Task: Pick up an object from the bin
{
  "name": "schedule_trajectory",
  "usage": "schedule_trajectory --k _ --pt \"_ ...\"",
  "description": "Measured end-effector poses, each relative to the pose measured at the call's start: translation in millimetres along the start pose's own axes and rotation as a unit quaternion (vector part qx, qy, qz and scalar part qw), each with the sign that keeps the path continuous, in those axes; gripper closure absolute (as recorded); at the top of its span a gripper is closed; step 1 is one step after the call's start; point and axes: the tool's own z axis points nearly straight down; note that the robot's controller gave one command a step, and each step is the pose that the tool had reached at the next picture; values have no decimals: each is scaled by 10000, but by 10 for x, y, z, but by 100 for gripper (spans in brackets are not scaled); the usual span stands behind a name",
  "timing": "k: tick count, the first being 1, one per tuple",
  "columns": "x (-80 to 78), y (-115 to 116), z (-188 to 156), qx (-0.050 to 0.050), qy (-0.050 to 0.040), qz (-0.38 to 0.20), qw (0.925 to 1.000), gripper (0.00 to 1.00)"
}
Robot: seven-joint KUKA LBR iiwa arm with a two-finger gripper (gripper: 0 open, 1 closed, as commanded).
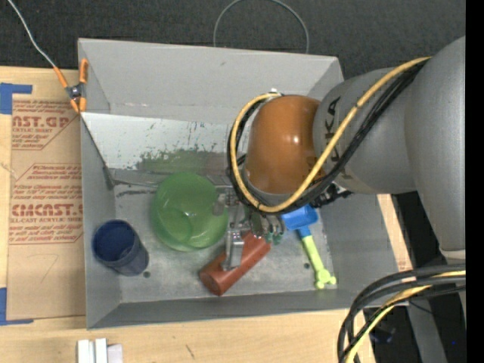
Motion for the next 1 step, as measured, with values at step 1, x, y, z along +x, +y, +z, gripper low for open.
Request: schedule_trajectory --k 1 --pt "-15 -5 -41 -2 -30 6 10000 0"
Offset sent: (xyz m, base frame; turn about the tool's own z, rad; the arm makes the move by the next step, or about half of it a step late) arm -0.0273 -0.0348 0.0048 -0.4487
